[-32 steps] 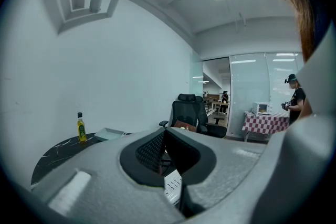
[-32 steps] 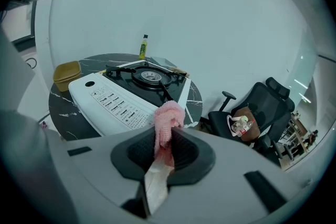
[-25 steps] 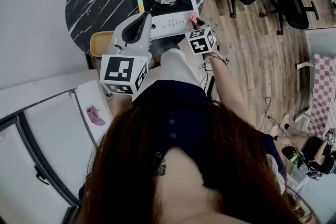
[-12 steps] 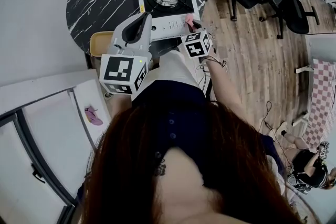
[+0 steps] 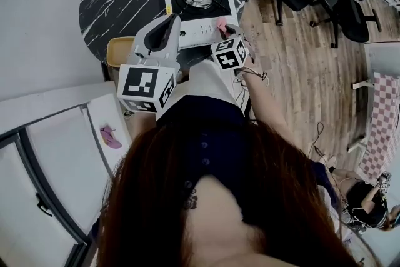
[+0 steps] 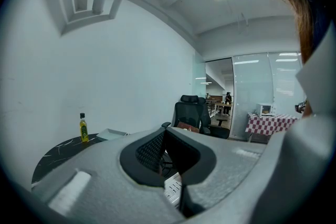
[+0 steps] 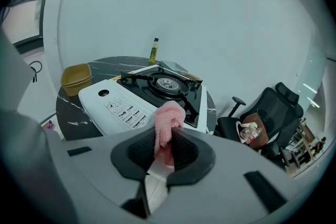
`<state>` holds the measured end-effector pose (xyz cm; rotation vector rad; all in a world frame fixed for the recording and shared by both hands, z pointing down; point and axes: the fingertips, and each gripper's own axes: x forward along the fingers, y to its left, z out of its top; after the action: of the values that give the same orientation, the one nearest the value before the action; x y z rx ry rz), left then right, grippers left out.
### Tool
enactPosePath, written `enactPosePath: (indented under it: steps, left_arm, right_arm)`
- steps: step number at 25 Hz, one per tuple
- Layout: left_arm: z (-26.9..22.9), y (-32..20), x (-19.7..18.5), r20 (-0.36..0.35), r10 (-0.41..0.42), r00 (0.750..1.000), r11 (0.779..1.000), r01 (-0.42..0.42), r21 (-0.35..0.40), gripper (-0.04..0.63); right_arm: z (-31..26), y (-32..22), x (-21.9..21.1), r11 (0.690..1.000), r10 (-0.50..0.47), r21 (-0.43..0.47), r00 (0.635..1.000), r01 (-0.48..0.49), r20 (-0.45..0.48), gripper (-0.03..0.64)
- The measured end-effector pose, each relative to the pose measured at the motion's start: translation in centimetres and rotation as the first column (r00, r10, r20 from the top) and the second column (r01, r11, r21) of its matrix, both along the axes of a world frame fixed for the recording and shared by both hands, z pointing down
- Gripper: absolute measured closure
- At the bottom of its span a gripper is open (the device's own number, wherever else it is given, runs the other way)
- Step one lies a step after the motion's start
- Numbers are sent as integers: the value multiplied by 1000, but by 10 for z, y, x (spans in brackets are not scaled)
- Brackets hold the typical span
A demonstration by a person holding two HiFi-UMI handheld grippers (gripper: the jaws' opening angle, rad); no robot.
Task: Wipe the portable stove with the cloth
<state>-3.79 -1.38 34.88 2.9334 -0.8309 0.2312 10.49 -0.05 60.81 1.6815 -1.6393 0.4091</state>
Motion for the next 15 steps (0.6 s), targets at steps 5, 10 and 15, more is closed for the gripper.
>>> enactPosePath:
  steps: [5,10,15]
  left_arm:
    - [0,3,3,-6,9,1000,1000,-9,1,583]
    - [2,2,-1,0,0,1000,1000,0,-1,583]
    - [1,2,-2,-2,1,1000,1000,-1,0,584]
  right_arm:
    - [1,-1,-4,1000,-9,-8,1000,9,-9,560]
    - [0,-3,-12,999,-34,-2,999,34,-11,560]
    - [-1,-4,-22,999,-47,6,999,47,5,560]
